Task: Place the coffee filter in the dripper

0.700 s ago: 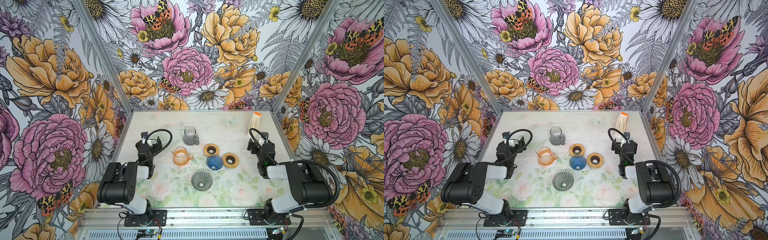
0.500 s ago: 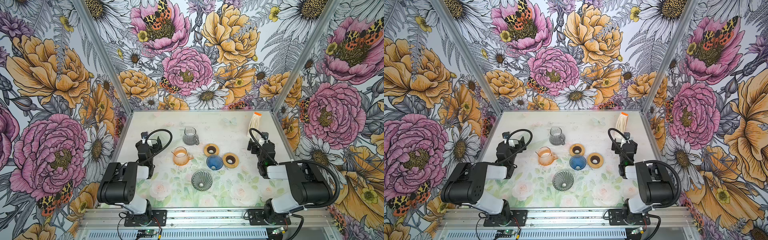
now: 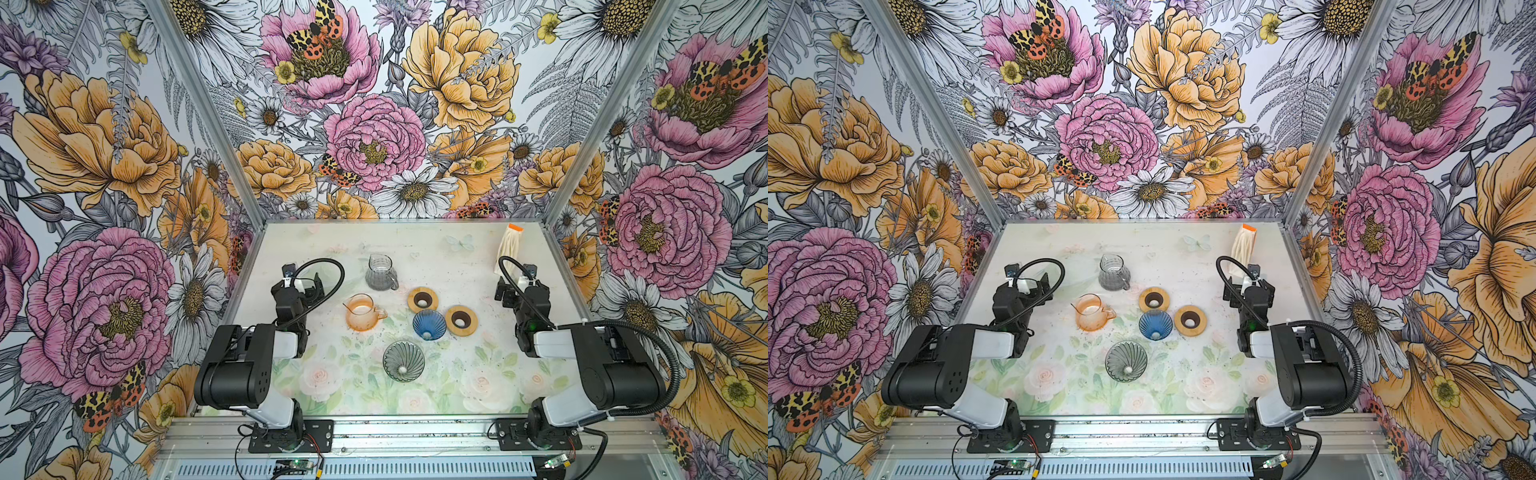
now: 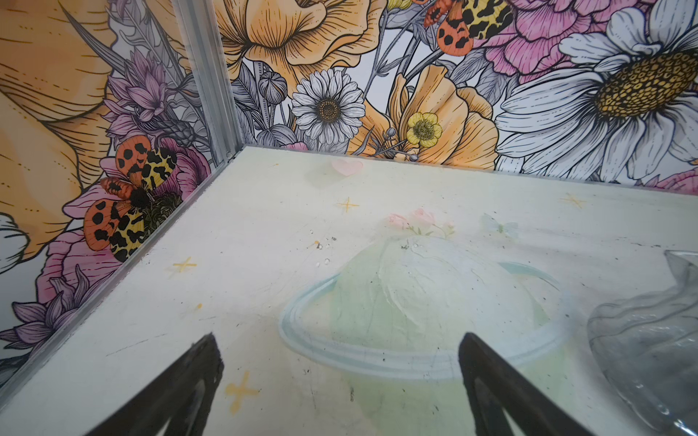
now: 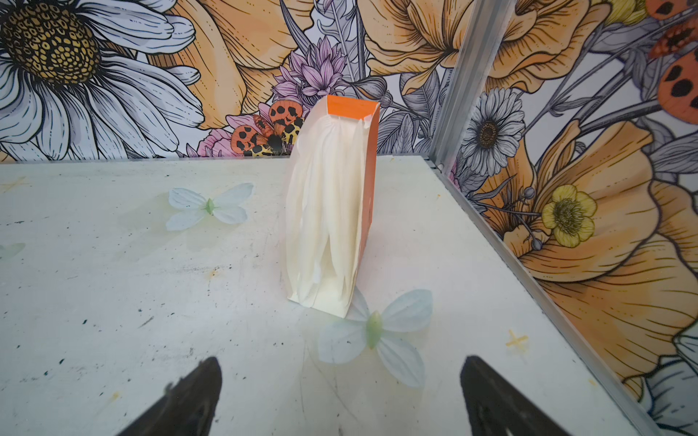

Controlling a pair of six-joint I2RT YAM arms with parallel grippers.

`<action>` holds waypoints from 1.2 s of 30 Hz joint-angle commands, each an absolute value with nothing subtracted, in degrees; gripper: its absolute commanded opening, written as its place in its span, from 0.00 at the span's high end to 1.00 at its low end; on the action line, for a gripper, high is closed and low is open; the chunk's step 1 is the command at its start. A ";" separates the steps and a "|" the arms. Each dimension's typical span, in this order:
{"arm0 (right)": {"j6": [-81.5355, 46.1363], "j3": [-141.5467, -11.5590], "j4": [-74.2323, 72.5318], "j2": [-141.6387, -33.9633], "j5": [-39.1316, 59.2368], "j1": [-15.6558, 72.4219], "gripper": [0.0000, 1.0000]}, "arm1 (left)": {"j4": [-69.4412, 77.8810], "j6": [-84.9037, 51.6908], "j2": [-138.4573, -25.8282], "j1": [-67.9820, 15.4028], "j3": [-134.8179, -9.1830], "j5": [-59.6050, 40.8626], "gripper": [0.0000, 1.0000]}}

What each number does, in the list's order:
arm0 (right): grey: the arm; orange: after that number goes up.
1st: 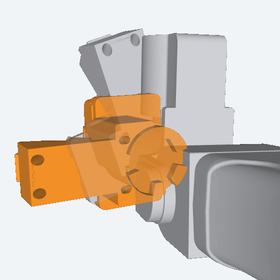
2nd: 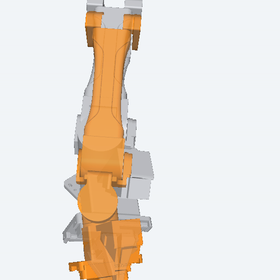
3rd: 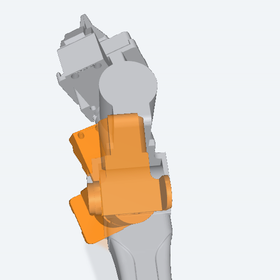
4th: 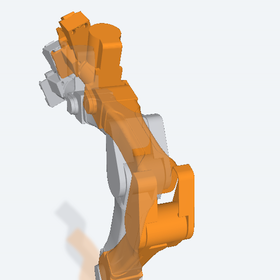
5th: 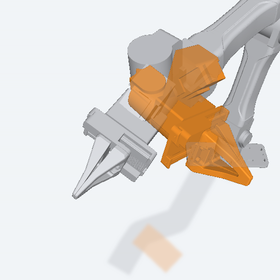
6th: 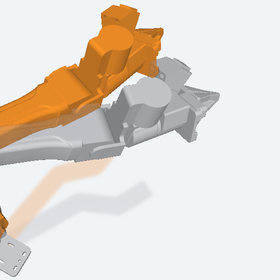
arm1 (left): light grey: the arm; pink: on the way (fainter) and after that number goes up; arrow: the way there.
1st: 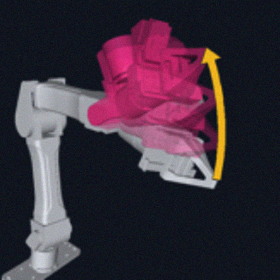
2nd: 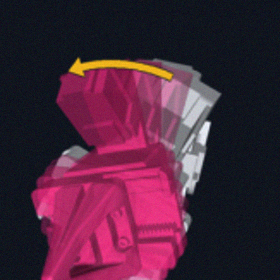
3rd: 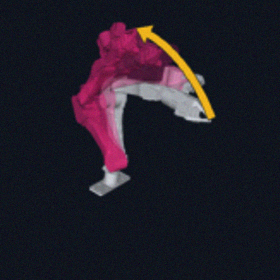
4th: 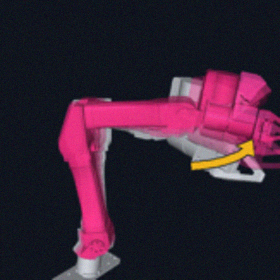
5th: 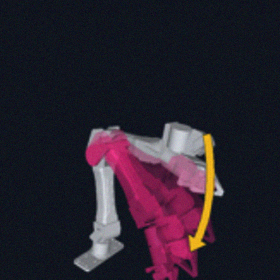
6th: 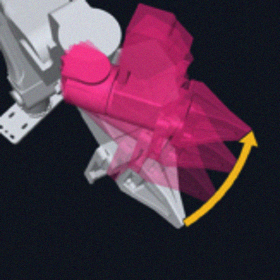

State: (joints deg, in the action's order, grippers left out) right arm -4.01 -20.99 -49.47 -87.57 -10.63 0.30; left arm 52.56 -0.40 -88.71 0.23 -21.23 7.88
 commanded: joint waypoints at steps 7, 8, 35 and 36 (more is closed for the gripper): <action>-4.96 -22.33 -49.54 -87.85 -10.09 0.00 0.00 | 53.53 0.00 -88.77 0.55 -21.69 6.33 0.01; -4.96 -22.37 -49.49 -87.82 -10.09 0.00 0.00 | 53.57 0.00 -88.77 0.54 -21.62 6.20 0.01; -4.24 -25.18 -36.10 -77.19 -10.39 0.62 0.01 | 41.24 1.71 -78.91 -0.04 -24.06 3.65 0.01; -4.22 -25.82 -34.33 -76.24 -10.32 0.78 0.01 | 38.49 1.96 -77.42 -0.33 -25.00 3.75 0.01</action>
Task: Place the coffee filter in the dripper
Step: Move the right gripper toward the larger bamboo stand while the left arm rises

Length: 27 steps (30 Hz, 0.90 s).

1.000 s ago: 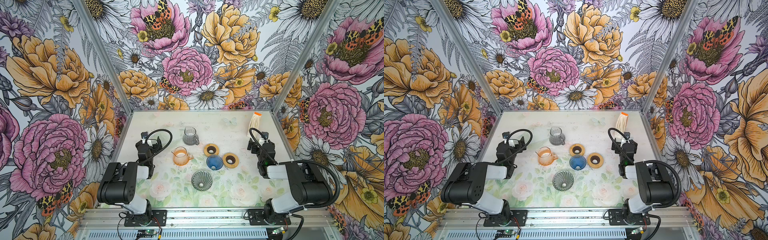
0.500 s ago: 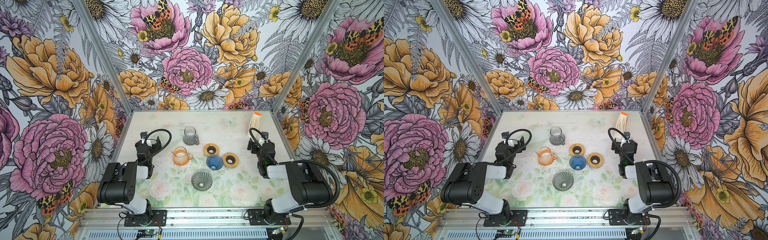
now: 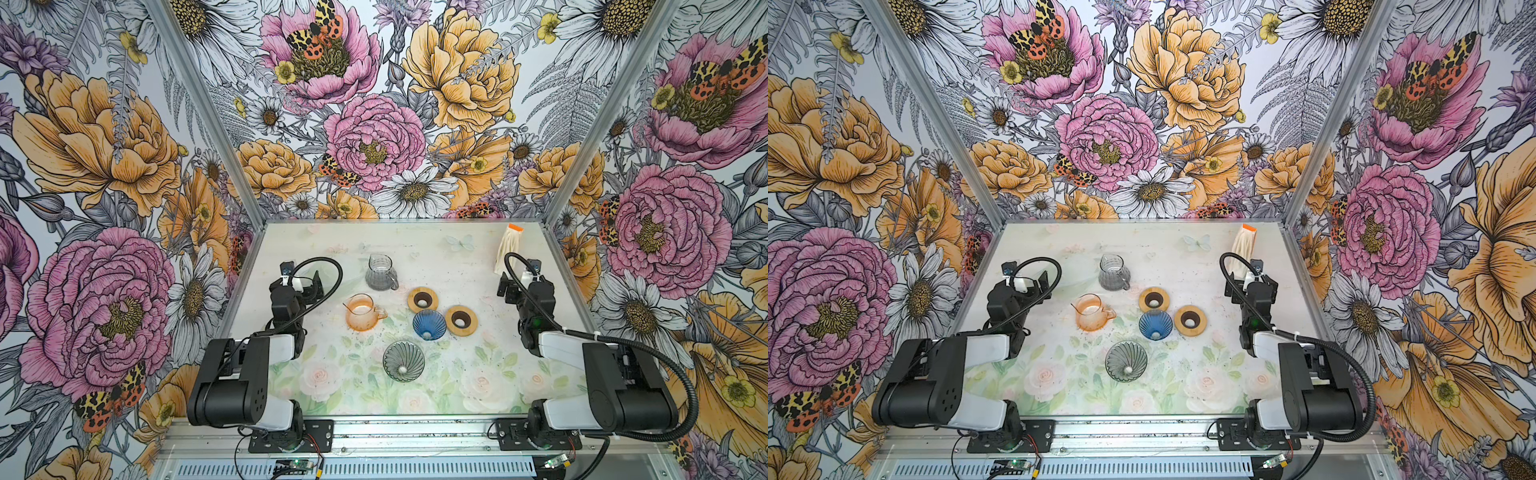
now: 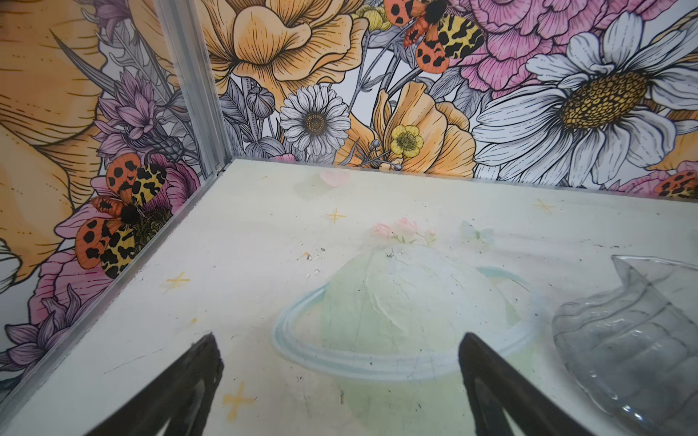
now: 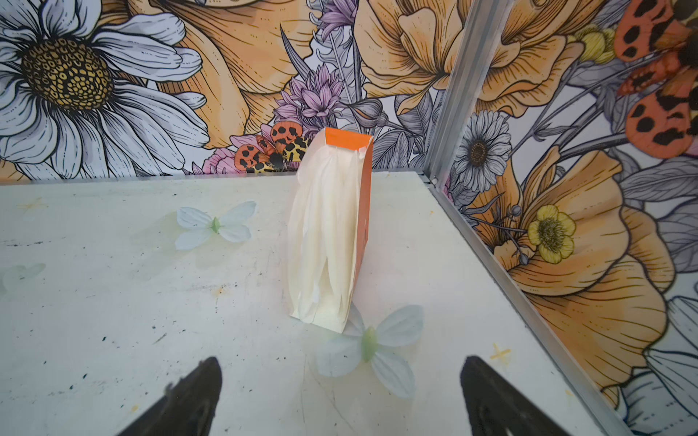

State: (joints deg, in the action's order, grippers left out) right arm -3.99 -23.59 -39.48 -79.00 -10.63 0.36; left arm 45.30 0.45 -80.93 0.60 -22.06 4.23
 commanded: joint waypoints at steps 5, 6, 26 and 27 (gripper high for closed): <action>-4.48 -30.38 -25.15 -72.27 -9.57 1.56 0.01 | 26.99 -0.35 -70.68 -0.85 -28.79 3.08 0.01; -4.48 -31.25 -23.68 -71.78 -9.18 1.63 0.00 | 24.87 -0.73 -69.65 -0.97 -29.46 3.00 0.01; -4.20 -50.11 5.12 -67.68 2.60 8.11 0.00 | -20.16 -9.61 -57.85 -8.60 -46.97 4.08 0.01; -4.36 -50.55 6.05 -67.68 3.38 8.27 0.00 | -21.46 -10.18 -57.55 -8.69 -47.50 3.24 0.01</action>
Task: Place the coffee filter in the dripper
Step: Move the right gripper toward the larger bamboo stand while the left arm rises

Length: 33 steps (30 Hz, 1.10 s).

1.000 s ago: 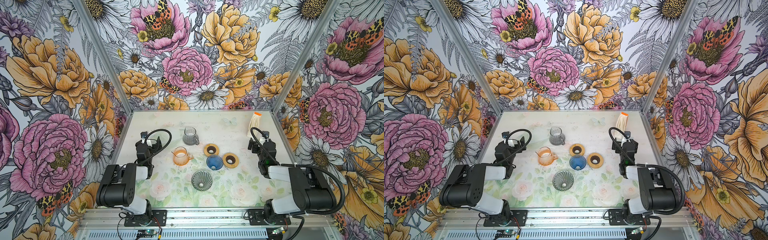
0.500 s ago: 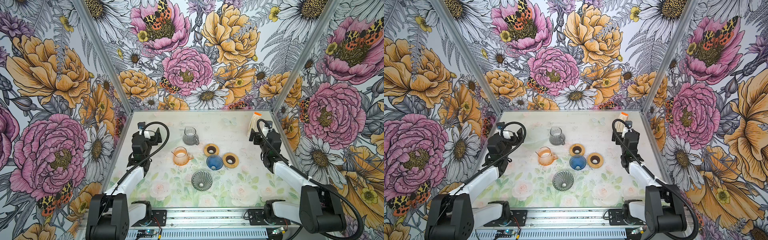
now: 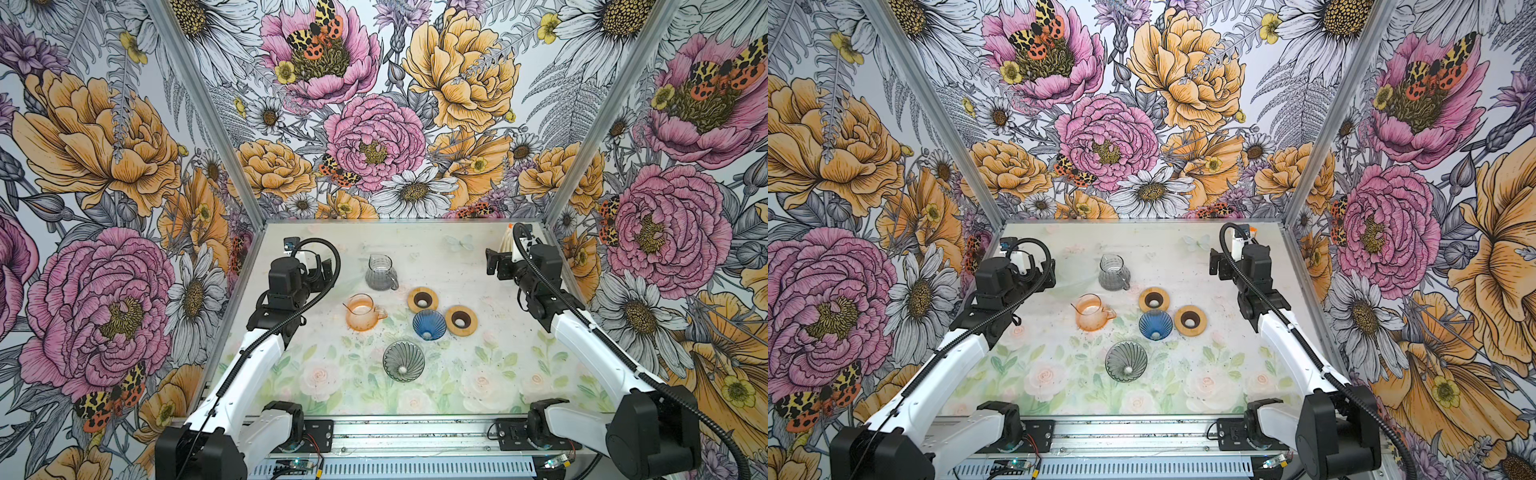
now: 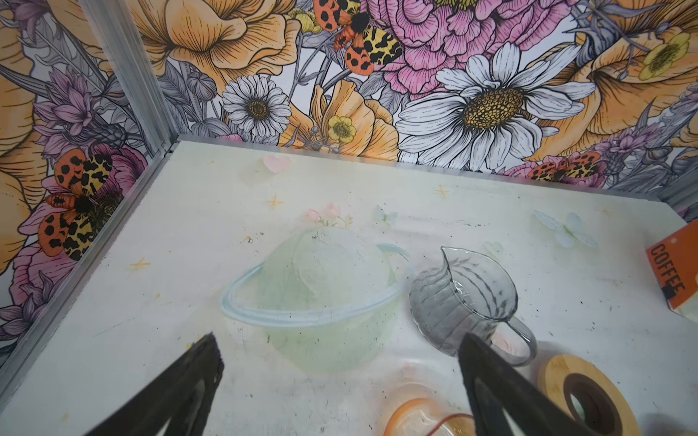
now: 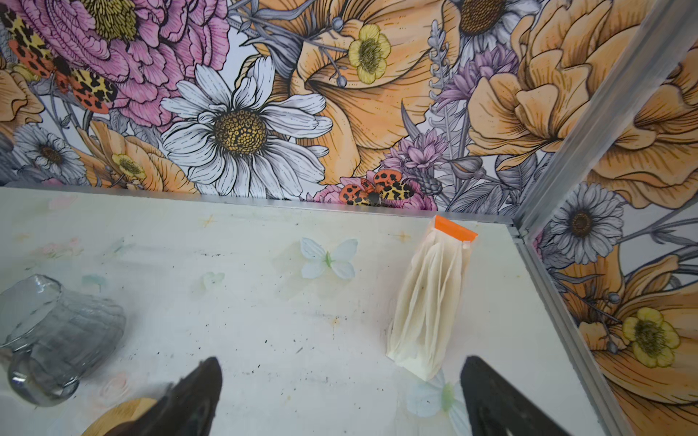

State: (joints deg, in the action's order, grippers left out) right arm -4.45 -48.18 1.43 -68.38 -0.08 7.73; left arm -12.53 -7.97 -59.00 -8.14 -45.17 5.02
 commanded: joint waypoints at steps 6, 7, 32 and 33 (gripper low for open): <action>-4.57 -52.71 12.75 -67.76 7.64 9.75 0.01 | -27.65 -13.81 -57.01 -11.23 -49.52 -1.86 0.01; -4.46 -52.92 13.84 -67.86 8.20 9.94 0.01 | -28.73 -14.24 -57.25 -12.07 -49.82 -2.38 0.01; -30.43 -45.34 25.66 -80.23 24.93 2.78 0.22 | -32.96 -14.75 -67.48 -22.15 -55.49 -6.79 0.01; -30.86 -44.80 25.59 -80.65 25.34 2.64 0.23 | -33.00 -14.61 -68.15 -22.15 -55.86 -6.92 0.01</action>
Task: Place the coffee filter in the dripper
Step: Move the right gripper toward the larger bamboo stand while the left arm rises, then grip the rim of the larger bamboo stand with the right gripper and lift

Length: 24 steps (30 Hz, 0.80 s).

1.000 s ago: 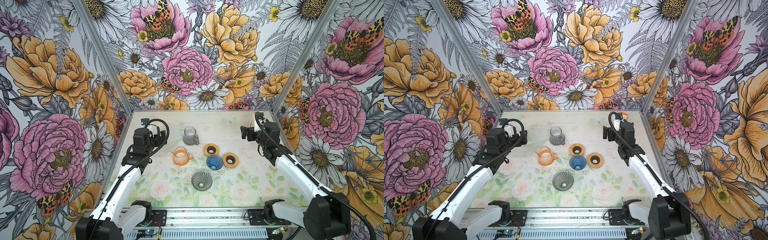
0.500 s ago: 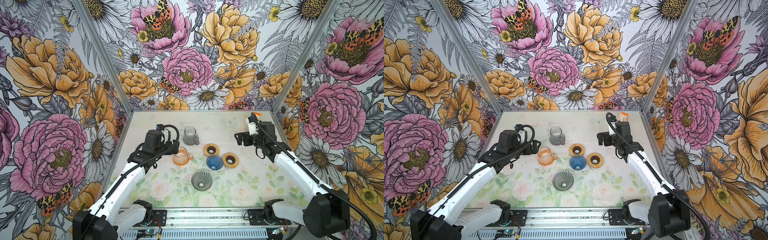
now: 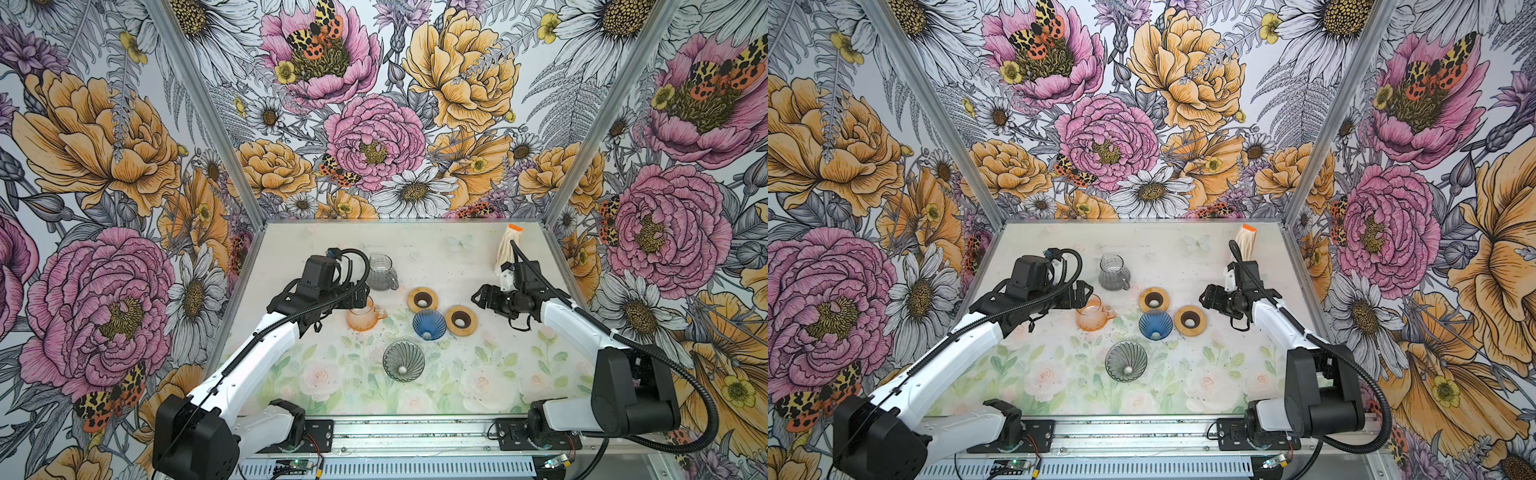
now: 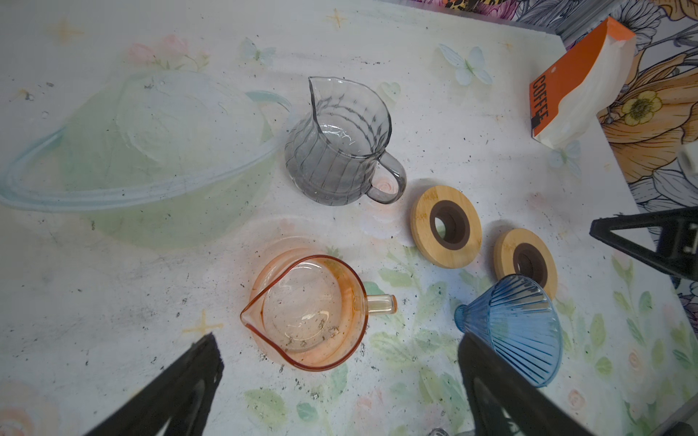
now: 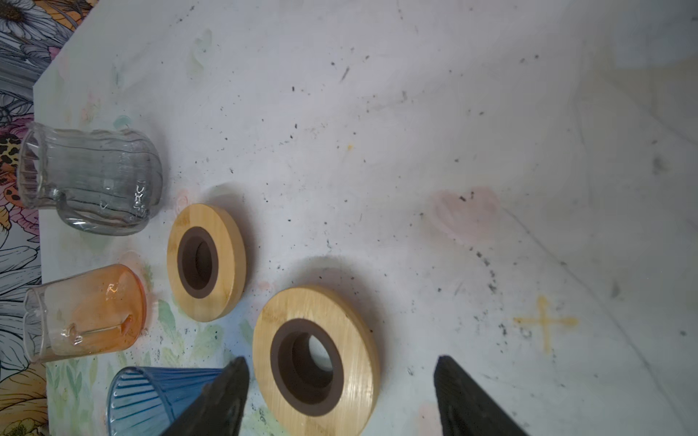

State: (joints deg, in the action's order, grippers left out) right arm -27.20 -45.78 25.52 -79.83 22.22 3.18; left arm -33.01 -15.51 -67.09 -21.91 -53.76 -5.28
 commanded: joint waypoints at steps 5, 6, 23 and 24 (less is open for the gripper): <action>-31.55 -42.94 25.36 -83.08 26.91 2.55 0.27 | -32.79 -14.14 -71.01 -22.07 -57.75 -7.74 0.01; -31.56 -42.59 25.24 -83.40 26.82 2.52 0.27 | -32.72 -14.07 -71.43 -22.07 -58.04 -7.89 0.01; -33.17 -39.96 20.04 -90.88 32.83 3.05 0.38 | -28.62 -15.73 -73.64 -20.68 -58.36 -11.40 0.01; -33.14 -40.07 20.00 -91.29 32.97 3.37 0.39 | -28.61 -15.81 -73.74 -20.66 -58.41 -11.52 0.01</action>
